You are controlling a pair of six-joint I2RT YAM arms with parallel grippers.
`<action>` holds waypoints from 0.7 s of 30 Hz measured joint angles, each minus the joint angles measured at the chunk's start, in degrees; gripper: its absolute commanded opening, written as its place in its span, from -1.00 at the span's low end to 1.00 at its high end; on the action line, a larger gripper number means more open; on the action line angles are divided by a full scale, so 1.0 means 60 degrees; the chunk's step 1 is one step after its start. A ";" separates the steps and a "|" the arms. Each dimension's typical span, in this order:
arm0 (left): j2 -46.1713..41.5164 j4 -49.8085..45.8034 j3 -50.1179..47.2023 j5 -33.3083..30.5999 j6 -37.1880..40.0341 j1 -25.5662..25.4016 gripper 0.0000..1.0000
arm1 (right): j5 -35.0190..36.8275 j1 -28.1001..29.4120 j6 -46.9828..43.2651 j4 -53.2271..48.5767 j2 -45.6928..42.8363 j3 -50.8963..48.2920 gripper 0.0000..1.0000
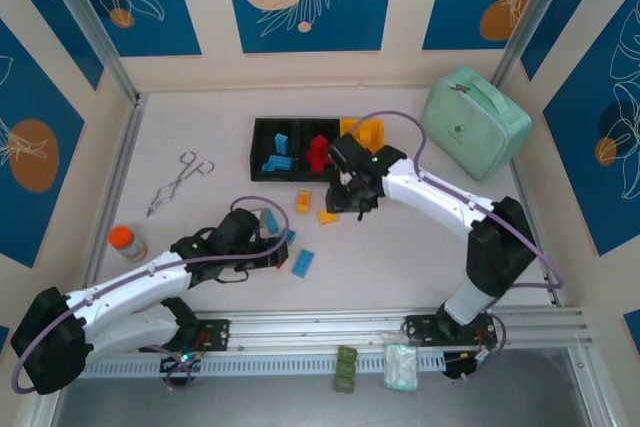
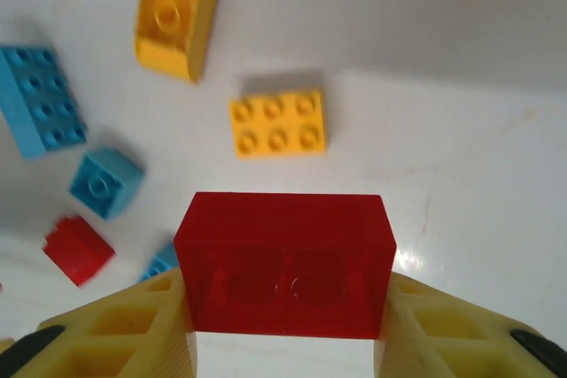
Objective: Sort the legos into containers by color
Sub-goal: Place the lego in the container.
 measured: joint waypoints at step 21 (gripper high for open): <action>-0.0146 -0.0117 0.0000 -0.0229 -0.0248 0.0000 0.21 | -0.0594 -0.1621 -0.0506 -0.0896 0.6655 0.8834 -0.05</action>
